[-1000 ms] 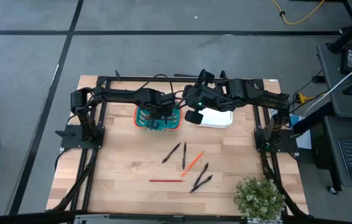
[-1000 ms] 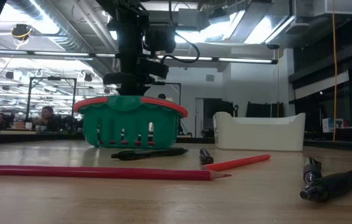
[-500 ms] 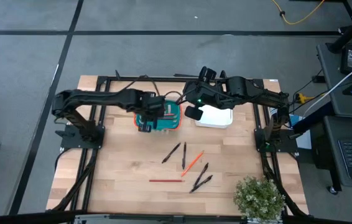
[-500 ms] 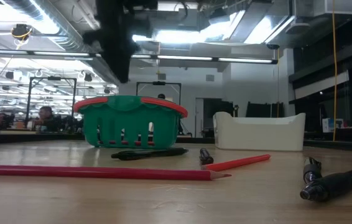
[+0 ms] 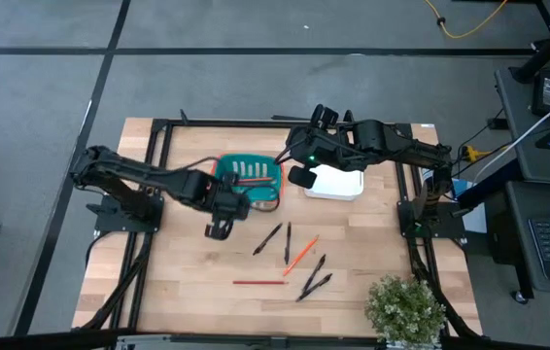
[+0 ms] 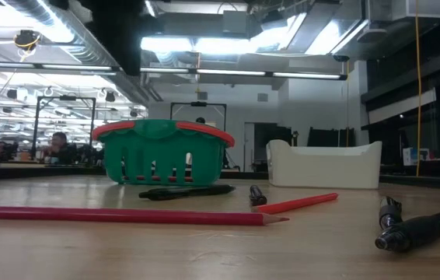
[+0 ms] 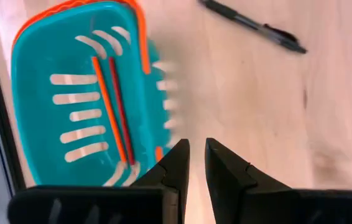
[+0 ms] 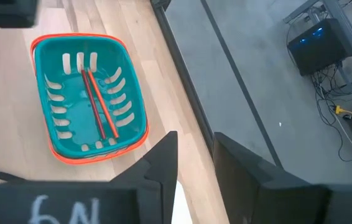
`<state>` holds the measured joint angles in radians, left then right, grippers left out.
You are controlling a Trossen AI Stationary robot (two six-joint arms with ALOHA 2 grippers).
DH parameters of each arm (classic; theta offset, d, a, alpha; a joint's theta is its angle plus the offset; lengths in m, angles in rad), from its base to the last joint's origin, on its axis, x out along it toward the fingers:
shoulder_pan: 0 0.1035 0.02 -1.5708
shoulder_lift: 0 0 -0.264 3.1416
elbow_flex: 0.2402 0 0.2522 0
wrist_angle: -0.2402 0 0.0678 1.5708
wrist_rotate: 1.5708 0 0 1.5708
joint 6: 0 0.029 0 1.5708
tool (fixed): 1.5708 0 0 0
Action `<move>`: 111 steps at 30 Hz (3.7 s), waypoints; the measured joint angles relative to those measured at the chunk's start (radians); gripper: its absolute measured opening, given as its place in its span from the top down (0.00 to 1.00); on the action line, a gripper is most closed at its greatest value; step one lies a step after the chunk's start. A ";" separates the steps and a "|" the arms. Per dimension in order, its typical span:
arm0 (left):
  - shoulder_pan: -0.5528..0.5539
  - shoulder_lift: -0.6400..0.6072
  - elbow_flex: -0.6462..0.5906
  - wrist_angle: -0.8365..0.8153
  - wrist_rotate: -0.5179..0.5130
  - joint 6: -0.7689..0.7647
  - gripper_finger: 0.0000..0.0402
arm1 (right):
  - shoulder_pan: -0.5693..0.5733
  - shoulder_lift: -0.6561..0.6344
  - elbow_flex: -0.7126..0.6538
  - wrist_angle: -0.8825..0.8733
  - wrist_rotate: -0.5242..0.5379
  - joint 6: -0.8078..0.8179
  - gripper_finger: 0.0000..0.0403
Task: Sort pens & pencils
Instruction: Put the red pencil into the blue bin
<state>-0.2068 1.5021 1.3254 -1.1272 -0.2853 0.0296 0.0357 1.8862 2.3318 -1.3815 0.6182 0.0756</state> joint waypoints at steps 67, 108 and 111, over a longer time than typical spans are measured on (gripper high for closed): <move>-0.240 0.442 0.000 0.496 0.359 -0.443 0.89 | -0.001 0.000 0.000 0.001 0.009 0.024 0.75; -0.239 0.504 -0.001 0.530 0.374 -0.500 0.85 | -0.001 0.000 0.000 0.001 0.008 0.024 0.75; -0.238 0.512 0.000 0.530 0.384 -0.503 0.85 | -0.001 0.000 0.000 0.002 0.008 0.024 0.75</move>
<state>-0.4449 2.0136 1.3259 -0.5976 0.0990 -0.4732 0.0347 1.8862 2.3318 -1.3800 0.6262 0.0998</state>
